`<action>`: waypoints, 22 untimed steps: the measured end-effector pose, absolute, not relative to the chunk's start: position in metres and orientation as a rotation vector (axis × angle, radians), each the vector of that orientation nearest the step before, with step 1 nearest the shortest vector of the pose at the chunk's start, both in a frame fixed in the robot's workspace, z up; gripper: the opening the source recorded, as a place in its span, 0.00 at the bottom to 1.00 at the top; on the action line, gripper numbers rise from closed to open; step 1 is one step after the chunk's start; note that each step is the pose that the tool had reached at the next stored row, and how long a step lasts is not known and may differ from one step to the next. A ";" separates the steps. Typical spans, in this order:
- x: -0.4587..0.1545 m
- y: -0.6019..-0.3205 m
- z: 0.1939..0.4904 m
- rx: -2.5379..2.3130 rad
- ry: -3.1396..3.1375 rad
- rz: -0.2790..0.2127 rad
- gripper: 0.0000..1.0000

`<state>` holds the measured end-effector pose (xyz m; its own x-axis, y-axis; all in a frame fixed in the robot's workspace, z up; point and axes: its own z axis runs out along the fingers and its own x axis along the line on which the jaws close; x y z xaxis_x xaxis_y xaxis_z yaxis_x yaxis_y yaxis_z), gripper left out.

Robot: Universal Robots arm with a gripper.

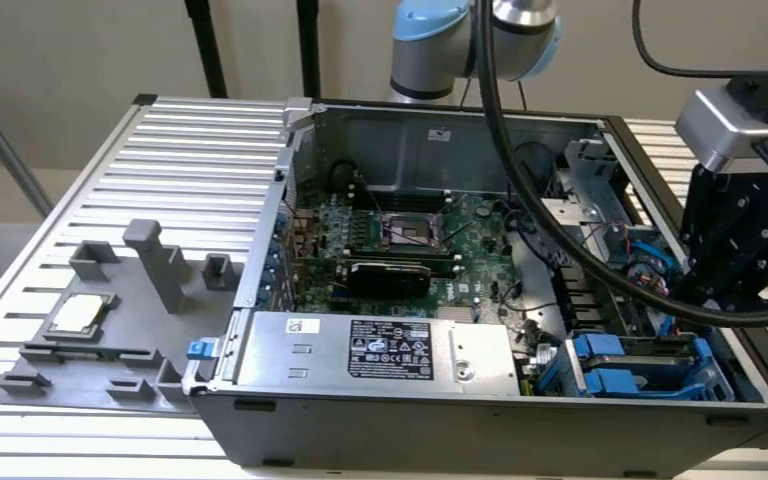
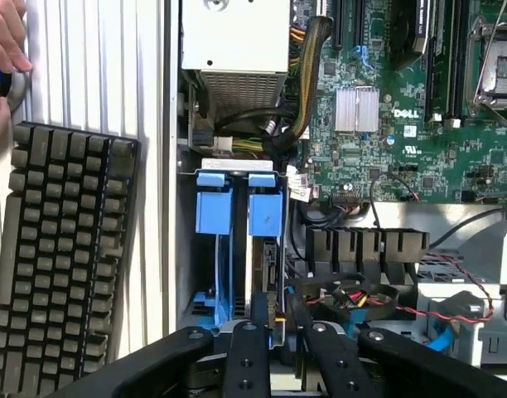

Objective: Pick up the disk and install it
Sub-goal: 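Insert the second disk wire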

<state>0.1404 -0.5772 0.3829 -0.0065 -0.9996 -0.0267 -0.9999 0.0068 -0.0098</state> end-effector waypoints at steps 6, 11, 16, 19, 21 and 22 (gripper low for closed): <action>0.130 -0.577 0.384 -2.195 2.210 0.018 0.00; 0.124 -0.577 0.384 -2.195 2.210 0.017 0.00; 0.124 -0.577 0.384 -2.195 2.210 0.017 0.00; 0.123 -0.577 0.384 -2.195 2.210 0.017 0.00; 0.123 -0.577 0.384 -2.195 2.210 0.017 0.00; 0.123 -0.577 0.384 -2.195 2.210 0.017 0.00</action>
<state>0.1235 -0.5768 0.3838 -0.0065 -0.9996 -0.0267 -0.9999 0.0068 -0.0113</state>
